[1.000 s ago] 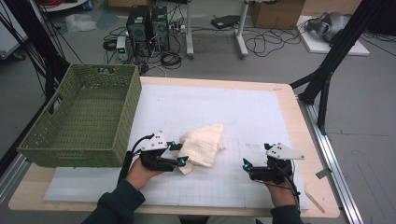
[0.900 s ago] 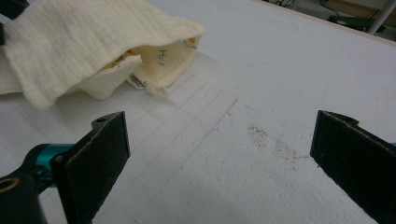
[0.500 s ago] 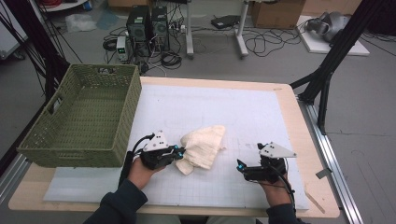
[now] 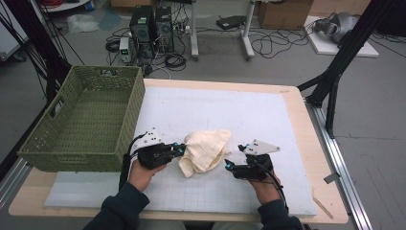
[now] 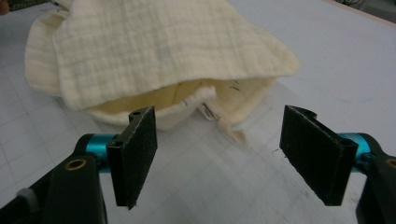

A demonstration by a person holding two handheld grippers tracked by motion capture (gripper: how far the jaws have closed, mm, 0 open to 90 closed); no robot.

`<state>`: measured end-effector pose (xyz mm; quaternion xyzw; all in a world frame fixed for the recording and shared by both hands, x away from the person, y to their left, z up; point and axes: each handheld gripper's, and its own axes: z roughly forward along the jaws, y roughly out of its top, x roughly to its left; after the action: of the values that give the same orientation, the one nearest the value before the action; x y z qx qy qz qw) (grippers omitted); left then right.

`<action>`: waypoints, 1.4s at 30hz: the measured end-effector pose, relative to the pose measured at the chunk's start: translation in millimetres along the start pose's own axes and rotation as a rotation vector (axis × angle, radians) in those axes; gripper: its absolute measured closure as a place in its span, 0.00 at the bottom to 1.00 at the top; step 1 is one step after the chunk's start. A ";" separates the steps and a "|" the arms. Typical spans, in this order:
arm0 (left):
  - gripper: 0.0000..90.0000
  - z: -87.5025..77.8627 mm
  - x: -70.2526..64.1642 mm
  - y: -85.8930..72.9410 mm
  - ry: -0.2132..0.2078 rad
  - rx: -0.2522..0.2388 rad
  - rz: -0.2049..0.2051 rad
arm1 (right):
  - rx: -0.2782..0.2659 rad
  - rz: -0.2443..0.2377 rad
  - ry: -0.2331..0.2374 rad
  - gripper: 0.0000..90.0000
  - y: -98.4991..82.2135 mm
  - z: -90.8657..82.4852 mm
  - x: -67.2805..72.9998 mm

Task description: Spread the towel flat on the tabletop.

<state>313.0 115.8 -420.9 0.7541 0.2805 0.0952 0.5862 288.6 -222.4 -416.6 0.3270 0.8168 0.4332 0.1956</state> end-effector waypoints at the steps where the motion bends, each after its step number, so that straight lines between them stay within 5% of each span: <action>1: 0.97 -0.1 0.5 0.0 0.000 -0.001 -0.001 | -0.001 -0.002 0.012 0.35 2.0 4.1 0.8; 7: 0.97 -1.3 2.8 -0.1 0.020 -0.004 -0.002 | 0.013 -0.007 0.020 0.54 13.3 26.2 5.4; 13: 0.97 -4.6 7.3 -0.4 0.044 -0.012 -0.013 | 0.111 -0.025 0.017 0.90 9.7 36.9 2.9; 30: 0.97 -6.2 20.0 -3.4 0.161 0.007 -0.046 | 0.191 -0.050 0.055 0.92 -30.9 -23.4 4.3; 36: 0.97 -6.7 22.6 -4.3 0.207 0.027 -0.054 | 0.185 -0.058 0.014 0.93 -39.6 -42.2 6.0; 42: 0.97 -8.8 26.5 -5.3 0.236 0.044 -0.049 | 0.237 -0.075 0.031 0.93 -46.2 -57.3 11.6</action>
<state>329.0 138.1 -428.2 0.7434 0.3678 0.1628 0.5344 229.0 -266.4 -424.2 0.3102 0.8769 0.3311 0.1589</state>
